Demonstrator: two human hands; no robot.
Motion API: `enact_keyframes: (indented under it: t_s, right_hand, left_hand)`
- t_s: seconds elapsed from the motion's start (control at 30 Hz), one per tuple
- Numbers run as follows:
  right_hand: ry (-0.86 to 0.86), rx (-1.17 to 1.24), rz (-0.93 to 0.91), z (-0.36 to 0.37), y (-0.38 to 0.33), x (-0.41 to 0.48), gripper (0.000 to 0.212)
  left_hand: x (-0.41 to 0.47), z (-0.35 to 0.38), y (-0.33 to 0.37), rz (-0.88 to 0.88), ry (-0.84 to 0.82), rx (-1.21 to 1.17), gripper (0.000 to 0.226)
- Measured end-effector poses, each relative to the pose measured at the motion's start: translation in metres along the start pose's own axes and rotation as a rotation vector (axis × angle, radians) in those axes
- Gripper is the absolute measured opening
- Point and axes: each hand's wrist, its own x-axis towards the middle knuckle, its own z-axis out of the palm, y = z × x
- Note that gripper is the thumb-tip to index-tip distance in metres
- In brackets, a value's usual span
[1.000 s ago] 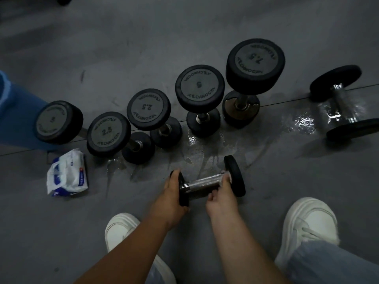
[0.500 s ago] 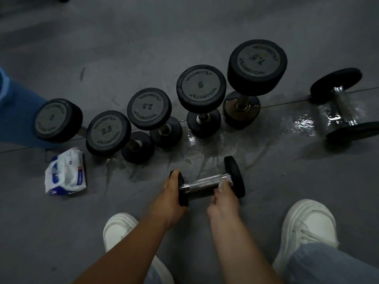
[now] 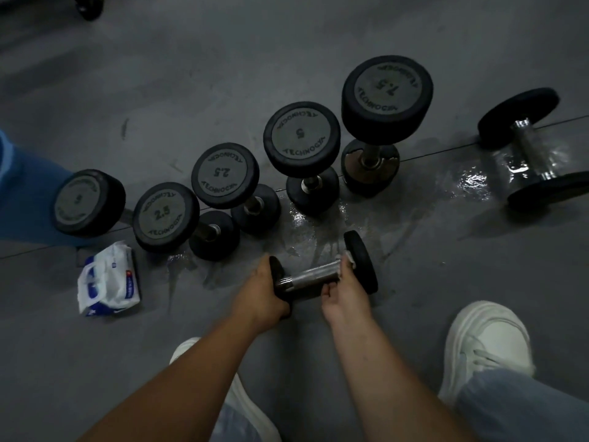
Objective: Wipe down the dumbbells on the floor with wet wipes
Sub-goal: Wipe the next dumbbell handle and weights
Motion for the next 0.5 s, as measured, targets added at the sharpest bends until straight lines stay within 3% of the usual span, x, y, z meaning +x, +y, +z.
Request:
enact_keyframes:
  t_s: [0.2, 0.37, 0.43, 0.5]
  right_hand:
    - [0.172, -0.040, -0.097, -0.022, -0.002, -0.002, 0.020]
    - [0.081, 0.026, -0.093, -0.034, 0.003, -0.014, 0.007]
    - [0.081, 0.005, -0.077, -0.032, 0.003, -0.013, 0.013]
    - [0.065, -0.008, -0.069, -0.021, 0.001, -0.007, 0.034]
  left_hand:
    - [-0.011, 0.022, 0.008, 0.012, 0.005, -0.031, 0.059]
    - [-0.019, 0.038, 0.000, 0.031, -0.013, -0.021, 0.112]
    - [-0.018, 0.039, -0.003, 0.029, -0.015, 0.025, 0.111]
    - [-0.016, 0.039, -0.001, 0.032, -0.004, 0.041, 0.106]
